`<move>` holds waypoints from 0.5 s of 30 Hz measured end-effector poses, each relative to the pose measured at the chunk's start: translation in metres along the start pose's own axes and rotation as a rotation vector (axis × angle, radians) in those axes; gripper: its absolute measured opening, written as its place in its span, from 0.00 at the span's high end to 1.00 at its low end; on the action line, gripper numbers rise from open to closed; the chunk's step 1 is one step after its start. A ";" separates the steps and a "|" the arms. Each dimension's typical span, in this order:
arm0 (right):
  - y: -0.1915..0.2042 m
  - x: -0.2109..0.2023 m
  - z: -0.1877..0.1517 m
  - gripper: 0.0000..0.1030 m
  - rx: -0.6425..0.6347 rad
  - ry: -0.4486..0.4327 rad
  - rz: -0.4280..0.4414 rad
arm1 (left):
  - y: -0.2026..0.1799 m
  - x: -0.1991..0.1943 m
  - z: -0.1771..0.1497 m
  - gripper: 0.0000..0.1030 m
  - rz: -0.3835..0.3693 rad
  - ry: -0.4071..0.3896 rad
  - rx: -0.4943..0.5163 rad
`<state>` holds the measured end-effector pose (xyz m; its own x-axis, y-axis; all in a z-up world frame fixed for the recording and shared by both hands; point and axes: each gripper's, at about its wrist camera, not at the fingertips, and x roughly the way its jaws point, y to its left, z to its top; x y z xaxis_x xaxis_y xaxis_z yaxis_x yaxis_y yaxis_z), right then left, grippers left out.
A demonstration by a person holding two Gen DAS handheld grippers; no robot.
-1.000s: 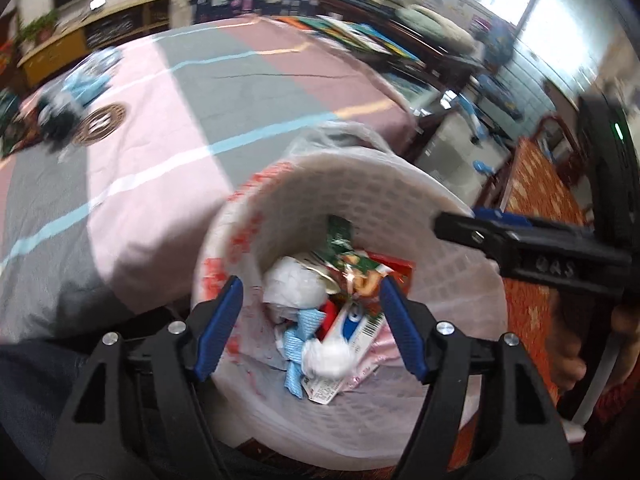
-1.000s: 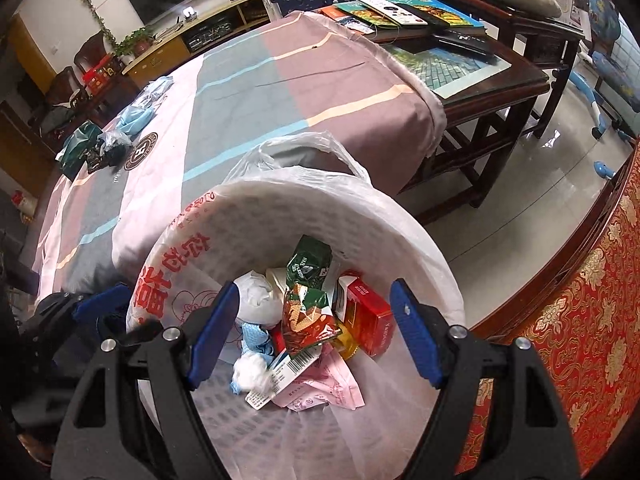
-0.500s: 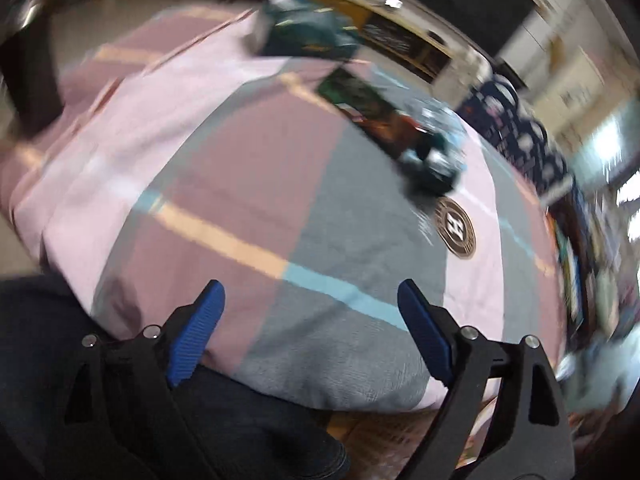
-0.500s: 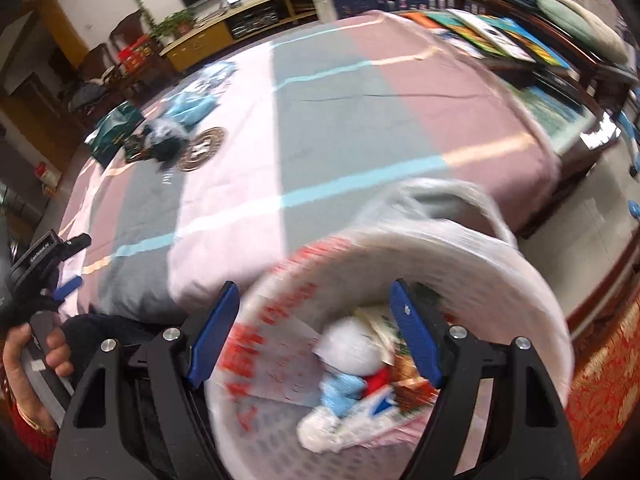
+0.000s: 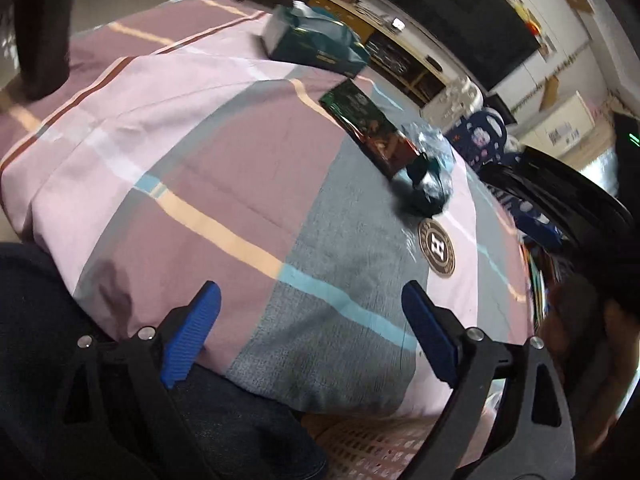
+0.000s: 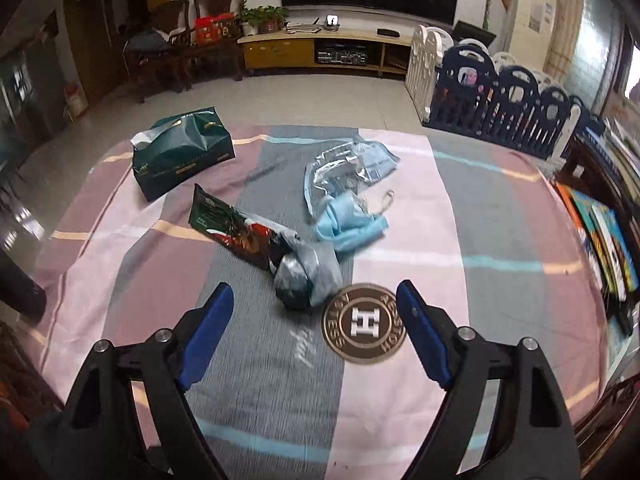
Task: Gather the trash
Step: 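Grasp the dark plastic bag on the table with the right gripper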
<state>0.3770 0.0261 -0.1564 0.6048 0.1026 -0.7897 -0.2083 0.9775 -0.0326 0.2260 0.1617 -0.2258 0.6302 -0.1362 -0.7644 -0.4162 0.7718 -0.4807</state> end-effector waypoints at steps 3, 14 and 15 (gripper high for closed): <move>0.021 0.033 0.019 0.21 -0.079 0.038 -0.051 | 0.004 -0.001 0.001 0.09 -0.020 -0.003 -0.030; 0.056 0.092 0.004 0.51 -0.251 0.112 -0.101 | 0.008 0.006 0.003 0.08 -0.047 0.025 -0.063; 0.059 0.089 0.001 0.60 -0.277 0.102 -0.102 | 0.008 0.006 0.003 0.08 -0.049 0.026 -0.067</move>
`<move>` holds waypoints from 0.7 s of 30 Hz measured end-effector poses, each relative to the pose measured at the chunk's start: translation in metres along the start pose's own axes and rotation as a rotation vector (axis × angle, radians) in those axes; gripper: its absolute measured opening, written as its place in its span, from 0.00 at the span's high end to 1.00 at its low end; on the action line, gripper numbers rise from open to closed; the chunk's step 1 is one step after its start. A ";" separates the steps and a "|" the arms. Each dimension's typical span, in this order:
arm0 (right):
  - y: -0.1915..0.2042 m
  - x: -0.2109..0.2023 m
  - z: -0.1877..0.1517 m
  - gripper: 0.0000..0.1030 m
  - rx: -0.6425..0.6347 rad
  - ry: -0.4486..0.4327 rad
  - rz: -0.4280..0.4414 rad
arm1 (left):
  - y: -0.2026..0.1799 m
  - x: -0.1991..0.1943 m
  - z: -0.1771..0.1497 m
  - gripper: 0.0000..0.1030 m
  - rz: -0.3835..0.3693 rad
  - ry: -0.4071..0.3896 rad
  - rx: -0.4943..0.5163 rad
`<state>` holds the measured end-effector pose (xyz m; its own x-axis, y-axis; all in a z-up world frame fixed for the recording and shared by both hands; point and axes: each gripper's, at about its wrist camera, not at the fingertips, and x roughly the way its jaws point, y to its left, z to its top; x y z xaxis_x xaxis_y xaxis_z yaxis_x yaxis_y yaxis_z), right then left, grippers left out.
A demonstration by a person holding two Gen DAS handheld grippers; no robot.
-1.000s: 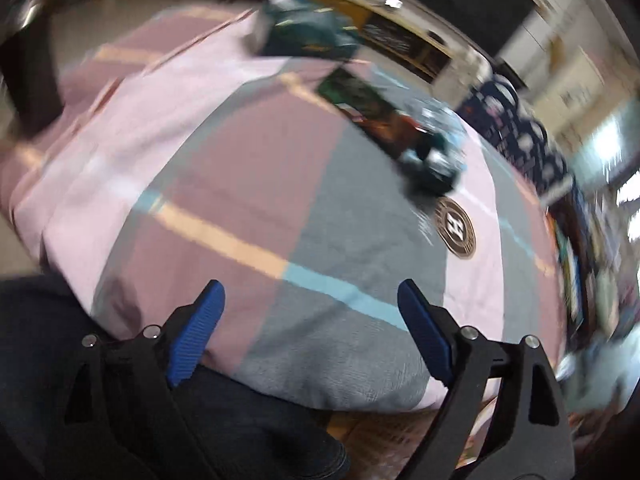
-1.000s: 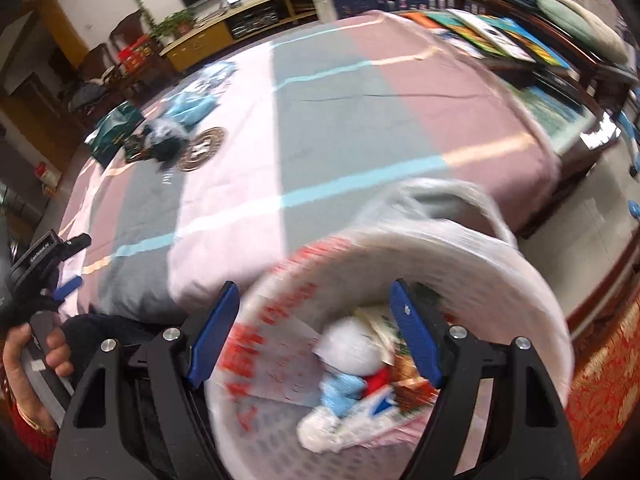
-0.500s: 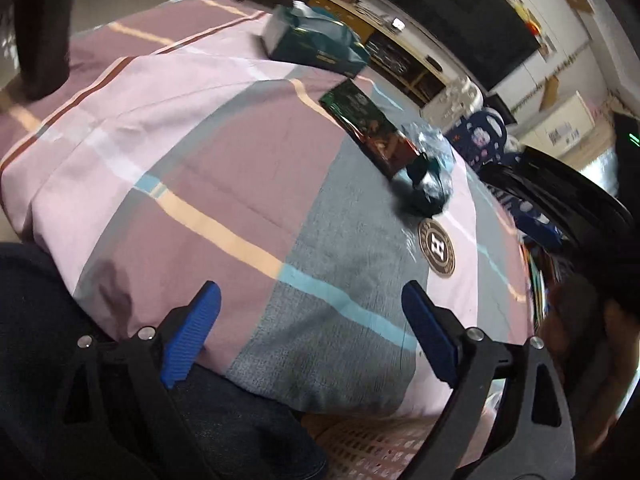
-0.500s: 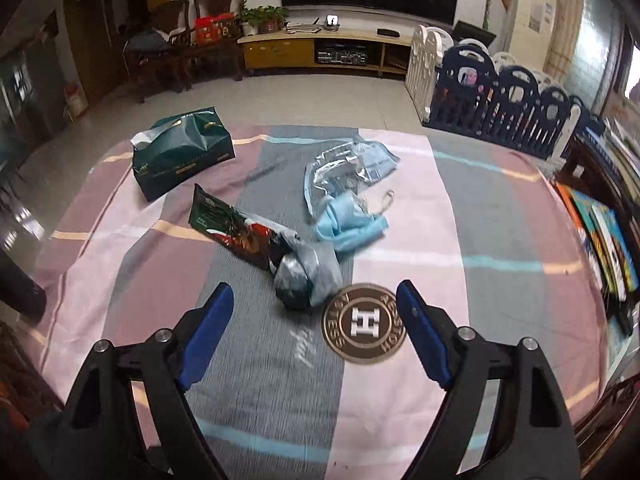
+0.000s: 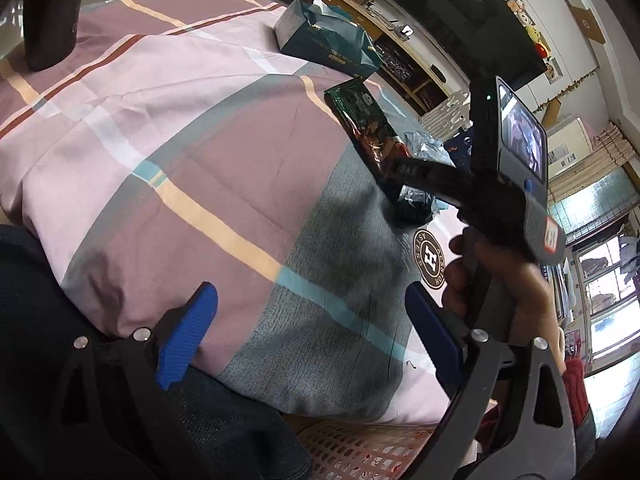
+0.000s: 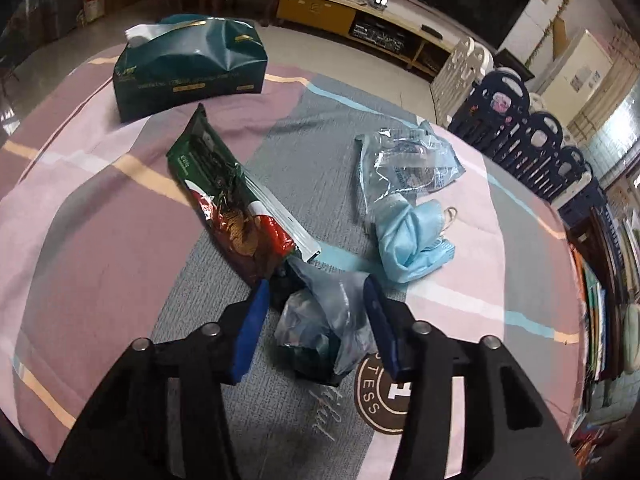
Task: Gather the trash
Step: 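Grasp the dark plastic bag on the table with the right gripper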
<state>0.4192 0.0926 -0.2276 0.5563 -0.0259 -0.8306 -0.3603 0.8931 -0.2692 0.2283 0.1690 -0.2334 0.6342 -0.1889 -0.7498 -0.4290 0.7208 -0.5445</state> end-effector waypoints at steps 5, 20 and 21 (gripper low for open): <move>0.008 -0.024 -0.014 0.69 -0.064 -0.022 0.105 | 0.002 -0.002 -0.002 0.08 -0.001 -0.006 -0.001; -0.035 -0.098 -0.057 0.37 0.173 -0.078 0.397 | 0.010 -0.006 -0.002 0.08 -0.009 -0.010 -0.044; -0.042 -0.097 -0.057 0.37 0.208 -0.082 0.389 | 0.009 -0.006 -0.002 0.08 -0.006 -0.011 -0.040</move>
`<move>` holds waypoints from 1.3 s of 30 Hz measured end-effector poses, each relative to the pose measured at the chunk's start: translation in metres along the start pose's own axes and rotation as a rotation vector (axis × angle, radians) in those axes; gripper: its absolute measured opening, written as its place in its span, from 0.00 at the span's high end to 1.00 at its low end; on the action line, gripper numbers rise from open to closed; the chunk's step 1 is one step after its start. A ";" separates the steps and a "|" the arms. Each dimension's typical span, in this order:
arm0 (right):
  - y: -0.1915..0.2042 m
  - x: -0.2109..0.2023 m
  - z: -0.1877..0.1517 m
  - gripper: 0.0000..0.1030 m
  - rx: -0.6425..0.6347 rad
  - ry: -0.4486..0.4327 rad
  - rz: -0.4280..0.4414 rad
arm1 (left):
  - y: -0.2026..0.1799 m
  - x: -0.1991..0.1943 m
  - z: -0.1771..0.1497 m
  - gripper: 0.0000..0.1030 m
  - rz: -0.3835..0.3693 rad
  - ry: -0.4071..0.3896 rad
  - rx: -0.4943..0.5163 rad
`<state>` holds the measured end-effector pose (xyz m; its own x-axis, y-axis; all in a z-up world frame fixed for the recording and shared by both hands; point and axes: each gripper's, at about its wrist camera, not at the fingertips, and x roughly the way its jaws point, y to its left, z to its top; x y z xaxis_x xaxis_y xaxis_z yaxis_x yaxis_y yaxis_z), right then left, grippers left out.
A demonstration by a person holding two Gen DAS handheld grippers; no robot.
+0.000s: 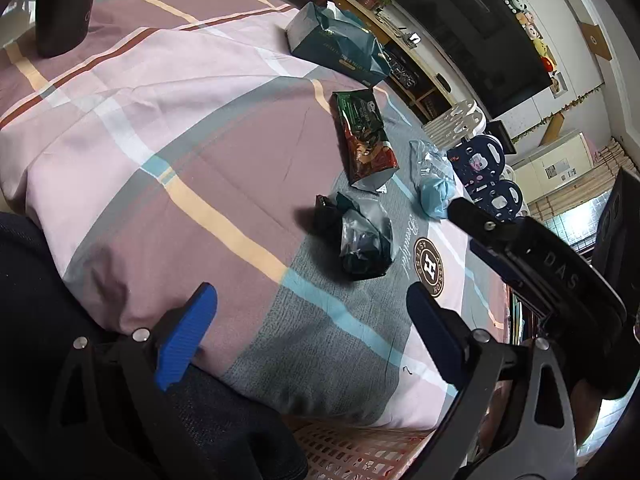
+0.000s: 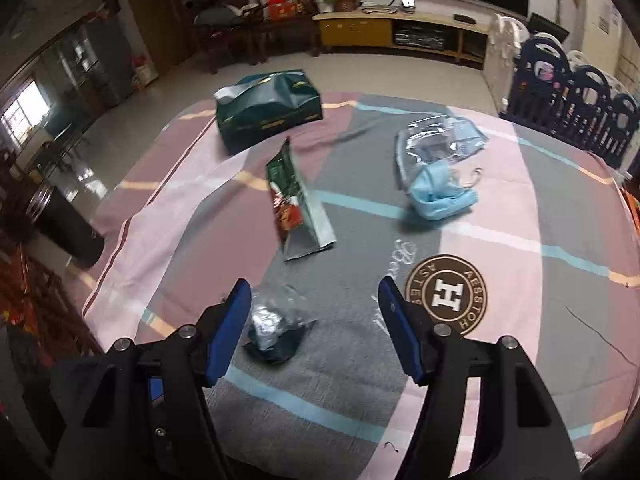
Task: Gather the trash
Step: 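Grasp the dark plastic bag on the table with the right gripper, then grasp the blue face mask with the right gripper while the left grasps the dark plastic bag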
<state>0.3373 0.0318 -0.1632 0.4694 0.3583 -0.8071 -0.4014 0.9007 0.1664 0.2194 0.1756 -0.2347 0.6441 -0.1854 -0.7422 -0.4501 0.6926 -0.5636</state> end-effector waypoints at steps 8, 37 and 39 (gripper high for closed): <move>-0.008 0.031 -0.004 0.37 0.100 0.089 0.036 | 0.002 0.004 0.002 0.08 0.029 0.008 -0.010; -0.097 0.057 0.076 0.24 0.247 0.014 -0.163 | -0.072 0.079 0.024 0.07 0.129 0.026 0.338; -0.093 0.080 0.086 0.24 0.184 0.044 -0.205 | -0.067 0.083 0.024 0.07 0.104 0.063 0.305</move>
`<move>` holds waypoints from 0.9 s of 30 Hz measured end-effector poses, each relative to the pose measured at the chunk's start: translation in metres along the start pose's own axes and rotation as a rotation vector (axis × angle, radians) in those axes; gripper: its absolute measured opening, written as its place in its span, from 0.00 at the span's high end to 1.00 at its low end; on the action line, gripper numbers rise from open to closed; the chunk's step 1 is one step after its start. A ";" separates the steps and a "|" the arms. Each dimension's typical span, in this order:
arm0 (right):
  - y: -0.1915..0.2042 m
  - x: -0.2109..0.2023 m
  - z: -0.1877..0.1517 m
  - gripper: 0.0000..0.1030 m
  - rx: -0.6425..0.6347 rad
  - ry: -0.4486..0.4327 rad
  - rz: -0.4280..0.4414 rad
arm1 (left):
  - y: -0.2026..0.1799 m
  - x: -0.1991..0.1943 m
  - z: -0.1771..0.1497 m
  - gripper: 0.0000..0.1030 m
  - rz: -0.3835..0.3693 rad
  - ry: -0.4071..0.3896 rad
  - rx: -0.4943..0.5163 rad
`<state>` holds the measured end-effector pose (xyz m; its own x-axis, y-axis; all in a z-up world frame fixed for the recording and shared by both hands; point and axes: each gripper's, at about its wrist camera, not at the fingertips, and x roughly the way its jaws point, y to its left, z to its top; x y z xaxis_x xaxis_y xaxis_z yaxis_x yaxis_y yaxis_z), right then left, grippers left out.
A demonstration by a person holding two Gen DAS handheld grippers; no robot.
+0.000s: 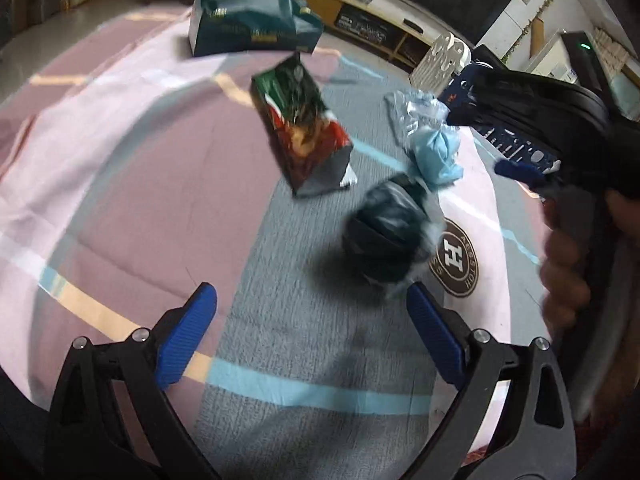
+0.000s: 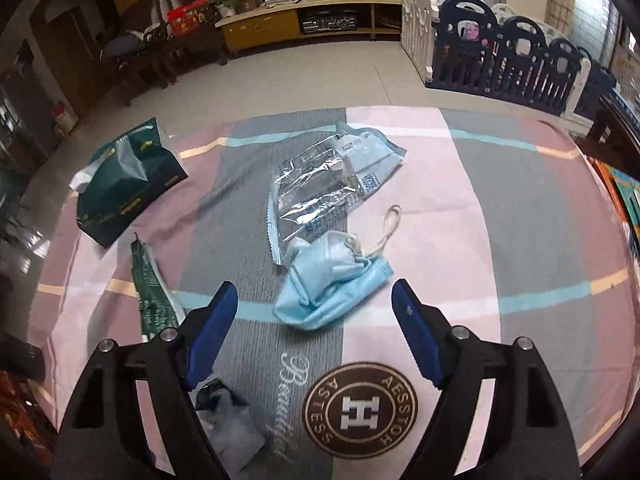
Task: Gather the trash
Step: 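Grasp the blue face mask with the right gripper while the left grasps the dark plastic bag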
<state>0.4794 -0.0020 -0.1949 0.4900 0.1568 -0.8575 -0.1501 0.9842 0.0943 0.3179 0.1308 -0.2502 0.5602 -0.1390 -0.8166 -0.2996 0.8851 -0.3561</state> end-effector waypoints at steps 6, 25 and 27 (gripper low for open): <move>0.020 0.049 -0.012 0.82 -0.140 0.071 -0.107 | 0.013 0.001 0.003 0.07 -0.009 -0.013 -0.062; -0.062 -0.063 -0.135 0.90 -0.099 0.095 0.178 | 0.007 -0.005 0.022 0.05 -0.029 -0.043 -0.089; -0.077 -0.077 -0.147 0.90 -0.025 0.080 0.196 | -0.019 0.004 0.029 0.05 0.018 -0.006 0.028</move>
<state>0.3275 -0.1023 -0.2106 0.3793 0.3371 -0.8617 -0.2575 0.9329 0.2517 0.3481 0.1260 -0.2337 0.5593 -0.1200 -0.8202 -0.2880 0.8997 -0.3281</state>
